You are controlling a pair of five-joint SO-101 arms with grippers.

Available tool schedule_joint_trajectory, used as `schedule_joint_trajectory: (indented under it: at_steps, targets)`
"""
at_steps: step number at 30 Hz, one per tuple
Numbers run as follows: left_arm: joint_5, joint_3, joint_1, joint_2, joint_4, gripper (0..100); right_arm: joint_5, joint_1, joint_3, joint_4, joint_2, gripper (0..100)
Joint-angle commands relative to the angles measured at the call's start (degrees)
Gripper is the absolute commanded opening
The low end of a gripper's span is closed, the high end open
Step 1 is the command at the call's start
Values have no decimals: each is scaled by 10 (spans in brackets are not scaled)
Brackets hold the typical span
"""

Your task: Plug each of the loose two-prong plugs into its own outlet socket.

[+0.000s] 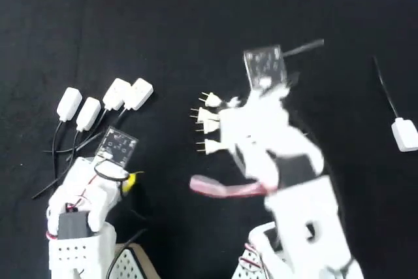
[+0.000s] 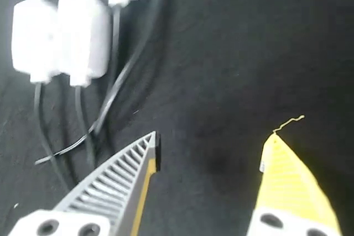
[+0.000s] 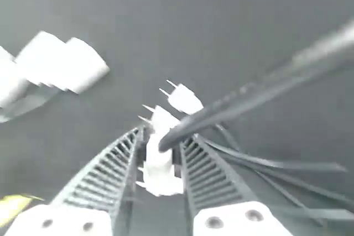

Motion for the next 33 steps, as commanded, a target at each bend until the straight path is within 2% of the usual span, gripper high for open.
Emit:
schedule_joint_trajectory:
  at_steps: [1, 6, 12, 22, 33]
  targets:
    - [111, -82, 65, -5, -28, 299, -101, -77, 126, -138, -141, 11]
    - [191, -88, 170, -5, -113, 299, -147, -97, 264, -277, -240, 11]
    - [202, -56, 290, -5, -195, 299, -147, -147, 314, -234, -320, 11]
    - [204, 0, 285, -5, -244, 299, -147, -220, 315, -93, -419, 11]
    - [205, -6, 269, -5, -250, 299, -146, -265, 316, -74, -401, 11]
